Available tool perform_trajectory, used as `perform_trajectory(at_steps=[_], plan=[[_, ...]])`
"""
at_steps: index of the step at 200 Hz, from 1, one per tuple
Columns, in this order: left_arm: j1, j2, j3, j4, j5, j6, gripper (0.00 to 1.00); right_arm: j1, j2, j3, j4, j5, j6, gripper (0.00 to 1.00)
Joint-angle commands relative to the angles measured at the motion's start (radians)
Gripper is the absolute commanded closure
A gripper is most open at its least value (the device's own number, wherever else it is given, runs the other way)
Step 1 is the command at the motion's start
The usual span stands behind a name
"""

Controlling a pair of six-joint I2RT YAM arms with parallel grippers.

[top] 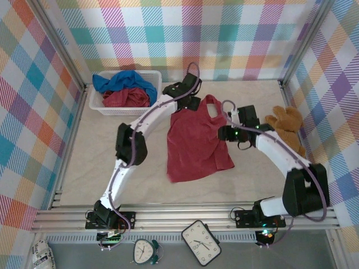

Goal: Fold and stack the tank tops

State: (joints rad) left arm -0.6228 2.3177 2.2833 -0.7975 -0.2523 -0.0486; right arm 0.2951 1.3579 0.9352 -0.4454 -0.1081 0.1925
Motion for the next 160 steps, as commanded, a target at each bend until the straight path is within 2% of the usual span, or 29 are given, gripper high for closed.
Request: perform_trajectory(at_steps=[1,34,67,97,115,160], plan=[[0.006,-0.279,-0.267,0.042,0.113,-0.159,0.28,0.092,-0.075,-0.091,-0.101,0.098,0.056,0.48],[-0.01,-0.572,-0.733,0.169,0.163,-0.349,0.28,0.144,-0.073,-0.183,-0.097,0.13,0.149,0.5],[-0.061,-0.739,-1.047,0.214,0.155,-0.517,0.27,0.168,0.018,-0.174,-0.077,0.167,0.185,0.52],[-0.099,-0.853,-1.256,0.282,0.162,-0.645,0.27,0.185,0.069,-0.18,-0.055,0.191,0.205,0.59],[-0.125,-0.876,-1.321,0.289,0.161,-0.691,0.27,0.196,0.107,-0.168,-0.051,0.205,0.2,0.62],[-0.193,-0.883,-1.415,0.305,0.166,-0.781,0.28,0.211,0.12,-0.183,-0.034,0.223,0.212,0.84]])
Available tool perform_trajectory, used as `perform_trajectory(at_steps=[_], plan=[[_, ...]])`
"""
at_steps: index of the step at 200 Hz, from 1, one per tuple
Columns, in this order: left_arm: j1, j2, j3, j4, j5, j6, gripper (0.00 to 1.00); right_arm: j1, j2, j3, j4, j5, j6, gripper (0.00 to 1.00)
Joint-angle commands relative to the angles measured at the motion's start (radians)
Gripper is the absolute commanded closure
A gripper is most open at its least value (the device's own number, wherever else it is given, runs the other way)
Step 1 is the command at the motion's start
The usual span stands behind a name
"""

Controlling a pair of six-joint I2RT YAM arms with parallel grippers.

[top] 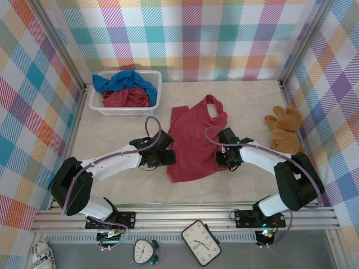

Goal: Fold and stack the tank tops

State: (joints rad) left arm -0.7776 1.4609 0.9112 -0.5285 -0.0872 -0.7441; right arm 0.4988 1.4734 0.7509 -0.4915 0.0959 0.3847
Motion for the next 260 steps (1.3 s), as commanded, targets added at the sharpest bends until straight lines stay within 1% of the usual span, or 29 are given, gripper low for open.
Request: perform_trajectory(at_steps=[1,10,39,72,102,125,152,161,168,174,177,186,215,236,248,260], plan=[[-0.038,-0.026,-0.045,0.036,0.002,-0.087,0.28,0.007,0.003,0.001,0.012,0.019,0.02,0.84],[-0.049,-0.027,-0.063,0.04,0.004,-0.103,0.29,0.007,-0.015,0.001,0.0,0.027,0.024,0.87],[-0.095,-0.028,-0.09,0.028,0.0,-0.133,0.32,-0.001,-0.167,0.004,-0.04,0.039,0.053,0.92],[-0.127,-0.022,-0.131,0.061,-0.001,-0.162,0.4,-0.061,-0.244,-0.03,-0.008,-0.067,0.105,0.94],[-0.13,0.003,-0.136,0.129,-0.001,-0.164,0.46,-0.103,-0.295,-0.053,0.023,-0.137,0.147,0.94],[-0.13,0.05,-0.119,0.18,0.004,-0.154,0.5,-0.124,-0.324,-0.065,0.038,-0.187,0.166,0.94],[-0.13,0.117,-0.104,0.239,0.043,-0.144,0.63,-0.155,-0.351,-0.091,0.046,-0.229,0.181,0.94],[-0.13,0.133,-0.099,0.242,0.048,-0.137,0.69,-0.166,-0.364,-0.1,0.051,-0.238,0.187,0.95],[-0.13,0.142,-0.093,0.241,0.045,-0.13,0.76,-0.171,-0.374,-0.108,0.058,-0.242,0.191,0.96],[-0.13,0.145,-0.082,0.224,0.037,-0.118,0.84,-0.174,-0.379,-0.108,0.062,-0.252,0.19,0.97],[-0.13,0.145,-0.076,0.213,0.032,-0.112,0.9,-0.176,-0.38,-0.109,0.065,-0.257,0.188,0.98],[-0.13,0.135,-0.046,0.158,0.009,-0.09,1.0,-0.175,-0.381,-0.105,0.071,-0.277,0.18,0.99],[-0.129,0.027,0.027,-0.054,-0.112,-0.011,1.0,-0.173,-0.384,-0.104,0.145,-0.4,0.174,1.0],[-0.116,-0.066,0.101,-0.272,-0.263,0.052,1.0,-0.146,-0.369,-0.069,0.182,-0.484,0.163,1.0],[-0.09,-0.114,0.144,-0.381,-0.353,0.087,1.0,-0.112,-0.363,-0.032,0.18,-0.505,0.164,1.0],[-0.049,-0.15,0.185,-0.423,-0.37,0.137,1.0,-0.087,-0.37,0.002,0.169,-0.508,0.172,1.0]])
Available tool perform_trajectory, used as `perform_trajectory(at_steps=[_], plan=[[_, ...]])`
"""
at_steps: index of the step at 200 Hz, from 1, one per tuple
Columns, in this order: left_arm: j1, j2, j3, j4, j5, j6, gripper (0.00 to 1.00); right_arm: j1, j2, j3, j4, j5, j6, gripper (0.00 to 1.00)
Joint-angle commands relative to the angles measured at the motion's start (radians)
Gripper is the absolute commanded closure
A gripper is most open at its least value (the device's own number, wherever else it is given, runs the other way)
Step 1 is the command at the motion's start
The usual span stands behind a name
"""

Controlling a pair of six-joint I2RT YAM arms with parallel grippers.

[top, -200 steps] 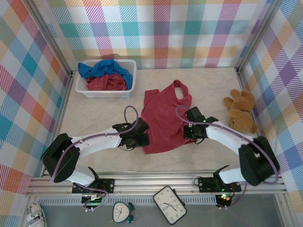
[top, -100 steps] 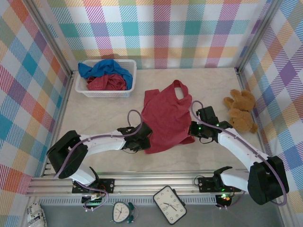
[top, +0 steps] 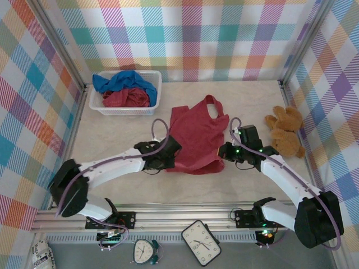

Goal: Fold and stack the tank tops

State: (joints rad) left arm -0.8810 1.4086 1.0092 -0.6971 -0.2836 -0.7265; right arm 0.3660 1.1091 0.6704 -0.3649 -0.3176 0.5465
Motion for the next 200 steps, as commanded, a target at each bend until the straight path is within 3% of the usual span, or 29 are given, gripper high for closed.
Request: perform_trajectory(at_steps=[1,26,59,83,127,164,200], plan=[[0.058,-0.1,0.09,-0.255,-0.173,0.124,1.0,0.047,-0.006,0.084,0.042,-0.096,0.011,1.0],[0.096,-0.077,0.189,-0.243,-0.124,0.208,1.0,0.043,-0.062,0.088,0.02,-0.064,0.056,1.0],[0.086,0.102,0.253,-0.091,0.149,0.247,0.95,-0.061,-0.123,-0.043,-0.013,-0.006,0.142,1.0],[0.069,0.261,0.293,-0.039,0.223,0.251,0.91,-0.117,-0.134,-0.152,0.033,0.01,0.193,1.0],[0.059,0.42,0.397,0.04,0.322,0.254,0.63,-0.203,-0.124,-0.265,0.099,0.089,0.249,1.0],[0.055,0.33,0.361,0.03,0.312,0.258,0.43,-0.245,-0.126,-0.306,0.105,0.142,0.258,1.0],[0.099,0.158,0.217,0.006,0.265,0.275,0.4,-0.287,-0.116,-0.345,0.145,0.138,0.287,1.0]])
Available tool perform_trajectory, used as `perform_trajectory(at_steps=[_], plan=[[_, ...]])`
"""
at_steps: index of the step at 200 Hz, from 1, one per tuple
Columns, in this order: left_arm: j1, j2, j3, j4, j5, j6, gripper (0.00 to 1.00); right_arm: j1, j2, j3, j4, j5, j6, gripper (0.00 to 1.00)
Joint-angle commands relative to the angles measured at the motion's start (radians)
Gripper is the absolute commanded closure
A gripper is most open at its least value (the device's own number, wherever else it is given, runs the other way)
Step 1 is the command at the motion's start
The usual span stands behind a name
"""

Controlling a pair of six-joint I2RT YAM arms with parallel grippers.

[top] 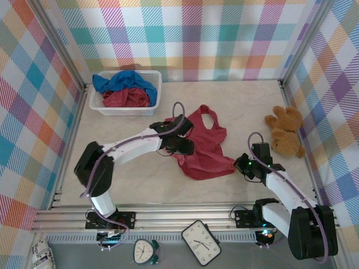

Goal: Fold and stack the tank tops

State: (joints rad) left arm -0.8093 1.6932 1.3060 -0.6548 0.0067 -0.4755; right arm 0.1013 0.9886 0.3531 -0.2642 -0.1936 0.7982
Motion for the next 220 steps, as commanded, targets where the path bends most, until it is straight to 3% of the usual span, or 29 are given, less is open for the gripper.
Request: perform_trajectory(at_steps=[1,45,116,193,220], plan=[[0.03,-0.128,-0.086,-0.035,-0.025,0.024,0.4,-0.023,0.007,-0.029,0.047,0.014,0.037,1.0],[0.085,-0.106,-0.224,0.084,0.062,0.037,0.52,-0.036,0.065,-0.048,0.108,-0.02,0.042,1.0],[0.122,0.098,-0.069,0.151,0.136,0.111,0.64,-0.038,0.032,-0.048,0.088,-0.023,0.027,1.0],[0.135,0.181,-0.015,0.153,0.225,0.165,0.63,-0.04,0.033,-0.029,0.082,-0.041,0.007,1.0],[0.135,0.171,-0.014,0.151,0.239,0.166,0.71,-0.041,0.024,-0.03,0.075,-0.036,0.002,1.0]])
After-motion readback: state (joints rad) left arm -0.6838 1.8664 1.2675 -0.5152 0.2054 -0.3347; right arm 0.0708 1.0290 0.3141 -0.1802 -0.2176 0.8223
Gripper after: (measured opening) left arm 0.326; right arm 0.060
